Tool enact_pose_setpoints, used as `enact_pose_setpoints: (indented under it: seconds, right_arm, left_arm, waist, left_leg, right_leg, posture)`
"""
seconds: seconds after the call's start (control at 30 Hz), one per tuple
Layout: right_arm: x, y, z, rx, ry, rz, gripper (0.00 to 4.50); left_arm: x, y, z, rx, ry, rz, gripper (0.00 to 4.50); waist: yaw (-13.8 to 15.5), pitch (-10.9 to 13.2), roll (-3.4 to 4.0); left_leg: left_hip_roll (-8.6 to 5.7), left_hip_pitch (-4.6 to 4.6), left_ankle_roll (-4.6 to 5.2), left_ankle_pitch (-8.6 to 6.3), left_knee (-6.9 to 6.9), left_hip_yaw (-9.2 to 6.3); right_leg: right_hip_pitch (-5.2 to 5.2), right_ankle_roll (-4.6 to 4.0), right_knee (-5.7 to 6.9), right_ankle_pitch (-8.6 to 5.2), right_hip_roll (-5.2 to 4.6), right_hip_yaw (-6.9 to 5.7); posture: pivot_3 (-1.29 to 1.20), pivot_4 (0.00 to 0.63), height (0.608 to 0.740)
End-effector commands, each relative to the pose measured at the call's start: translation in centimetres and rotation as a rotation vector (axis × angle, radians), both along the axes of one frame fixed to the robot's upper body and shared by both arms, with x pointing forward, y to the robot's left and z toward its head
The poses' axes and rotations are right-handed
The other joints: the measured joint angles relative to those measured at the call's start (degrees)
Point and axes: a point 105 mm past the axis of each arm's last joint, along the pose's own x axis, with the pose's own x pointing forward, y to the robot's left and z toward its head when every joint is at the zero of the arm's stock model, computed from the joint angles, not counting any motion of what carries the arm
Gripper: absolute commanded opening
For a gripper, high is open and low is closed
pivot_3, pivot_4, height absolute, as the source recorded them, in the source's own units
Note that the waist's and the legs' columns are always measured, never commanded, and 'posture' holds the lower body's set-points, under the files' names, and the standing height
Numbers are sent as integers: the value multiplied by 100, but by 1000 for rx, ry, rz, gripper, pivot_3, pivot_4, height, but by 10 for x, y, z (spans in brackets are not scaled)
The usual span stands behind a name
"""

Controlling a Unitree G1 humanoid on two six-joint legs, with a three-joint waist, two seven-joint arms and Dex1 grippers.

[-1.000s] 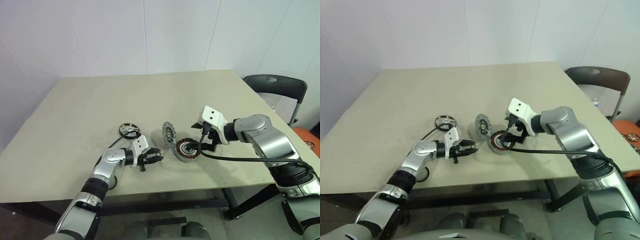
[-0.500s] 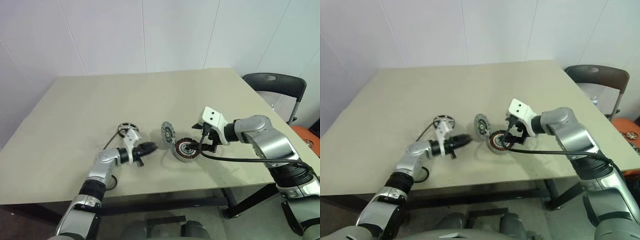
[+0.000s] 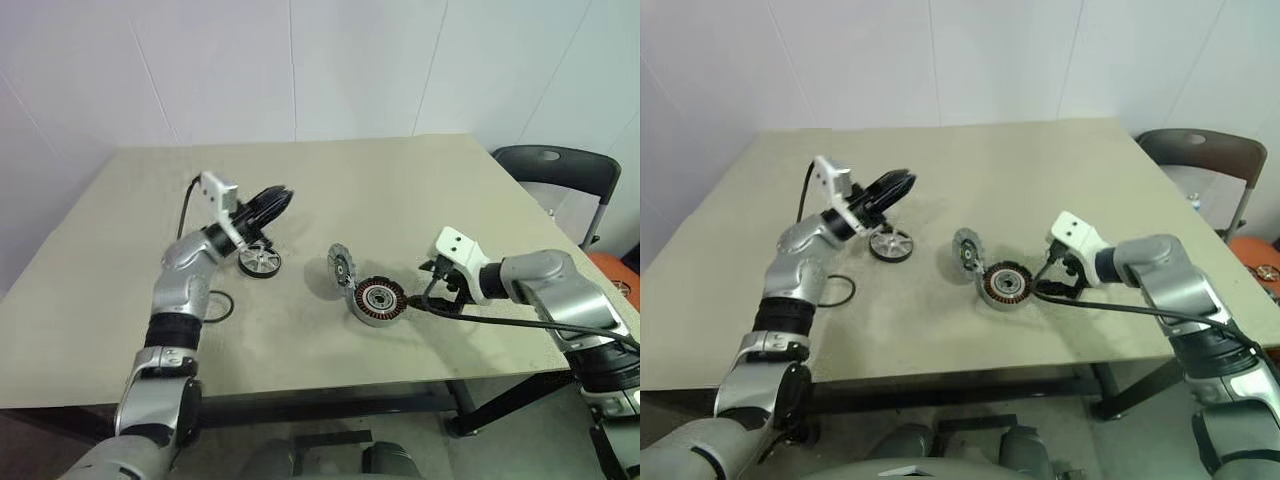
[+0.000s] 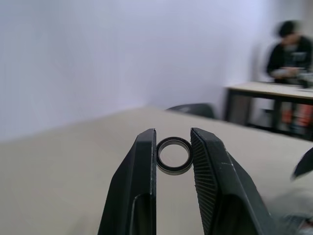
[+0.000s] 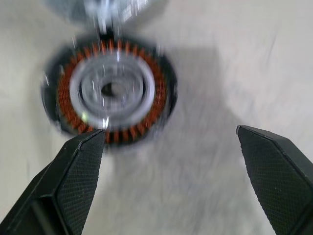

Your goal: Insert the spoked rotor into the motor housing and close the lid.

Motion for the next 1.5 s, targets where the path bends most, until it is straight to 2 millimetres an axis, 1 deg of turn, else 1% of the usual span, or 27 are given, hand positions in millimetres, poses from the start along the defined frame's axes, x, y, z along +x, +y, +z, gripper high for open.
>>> enact_pose_setpoints:
  seconds: [0.03, 0.07, 0.13, 0.2, 0.23, 0.3, 0.33, 0.4, 0.43, 0.57, 0.67, 0.8, 0.93, 1.03, 1.5]
  right_arm:
    - [2, 0, 8, -7, -41, -6, 4500]
    - [2, 0, 7, -7, -39, -11, 4500]
    - [2, 0, 7, -6, -38, -15, 4500]
    - [2, 0, 6, -4, -38, -18, 4500]
    - [2, -1, 6, -5, -37, -23, 4500]
    - [1, -3, 4, -8, -34, -32, 4500]
    - [1, -3, 4, -8, -33, -35, 4500]
    - [0, -4, 2, -6, -29, -39, 4500]
    - [-1, -4, 1, -6, -27, -41, 4500]
    - [-3, -3, 0, -4, -22, -43, 4500]
    - [-3, -3, -1, -4, -21, -45, 4500]
    - [-1, -1, -3, -3, -19, -46, 4500]
    - [-1, 0, -5, -3, -17, -45, 4500]
    - [-1, 0, -4, -3, -17, -45, 4500]
    - [-3, -2, -4, -4, -14, -52, 4500]
  left_arm:
    - [-12, -45, 35, 55, -127, -146, 687]
    - [-15, -57, 37, 75, -141, -186, 687]
    - [-24, -81, 33, 149, -158, -282, 687]
    - [-29, -98, 25, 194, -145, -348, 687]
    - [-29, -108, 14, 253, -130, -367, 687]
    - [-30, -122, 0, 333, -117, -371, 687]
    - [-30, -127, -2, 337, -114, -371, 687]
    - [-39, -137, -1, 310, -106, -412, 687]
    - [-43, -140, -4, 316, -100, -431, 687]
    - [-48, -138, -27, 386, -60, -441, 687]
    - [-48, -133, -43, 436, -26, -418, 687]
    - [-50, -122, -72, 536, 19, -395, 687]
    - [-52, -115, -90, 585, 55, -378, 687]
    - [-54, -114, -97, 581, 78, -371, 687]
    - [-47, -116, -107, 510, 132, -317, 687]
  waist:
    - [-10, 1, 0]
    - [-16, 1, 0]
    - [-18, 1, 1]
    - [-14, 1, 1]
    - [-11, 1, 1]
    - [-5, 2, 0]
    - [-8, 2, 0]
    - [-7, 6, -5]
    - [-9, 7, -3]
    - [-19, 5, 5]
    - [-12, 6, 5]
    - [-7, 6, 5]
    - [-5, 6, 5]
    - [-2, 6, 5]
    - [-2, 5, 6]
  left_leg:
    - [0, -1, 1, 0, 0, 1]
    - [0, -2, 2, -1, 0, 3]
    - [0, -2, 3, -1, 0, 5]
    - [-1, -2, 4, -1, 0, 6]
    - [0, -2, 4, -2, 0, 6]
    - [-1, -1, 5, -1, 3, 6]
    - [-2, -1, 6, -2, 4, 6]
    - [-1, -3, 7, -2, 4, 5]
    - [-1, -5, 7, -2, 5, 3]
    - [0, -5, 9, -4, 3, 4]
    - [0, -4, 9, -3, 5, 4]
    - [-1, -3, 9, -3, 10, 4]
    - [-1, -3, 10, -3, 10, 3]
    - [-1, -3, 9, -3, 10, 2]
    - [-1, -2, 9, -3, 13, 3]
  right_leg:
    - [0, 2, -3, 1, 0, 0]
    - [0, 3, -5, 2, 0, 0]
    - [0, 4, -7, 2, 1, 1]
    - [1, 5, -8, 1, 2, 1]
    - [1, 5, -8, 1, 2, 1]
    - [4, 7, -10, 0, 2, 0]
    - [5, 13, -11, -3, 2, 1]
    - [5, 17, -12, -5, 2, 1]
    - [3, 17, -12, -5, 2, 1]
    - [0, 14, -12, -1, 2, 1]
    - [1, 12, -9, 1, 2, 1]
    - [5, 12, -9, 0, 2, 1]
    - [5, 8, -10, 4, 2, 1]
    - [5, 8, -9, 5, 1, 1]
    - [7, 10, -9, 7, 1, 1]
  posture:
    - [0, 0, 740]
    - [0, 0, 740]
    - [0, 0, 740]
    - [0, 0, 740]
    - [0, 0, 740]
    - [0, 0, 740]
    - [0, 0, 740]
    - [0, 0, 740]
    - [0, 0, 740]
    - [0, 0, 740]
    - [0, 0, 740]
    - [0, 0, 740]
    - [0, 0, 740]
    - [0, 0, 740]
    - [0, 0, 740]
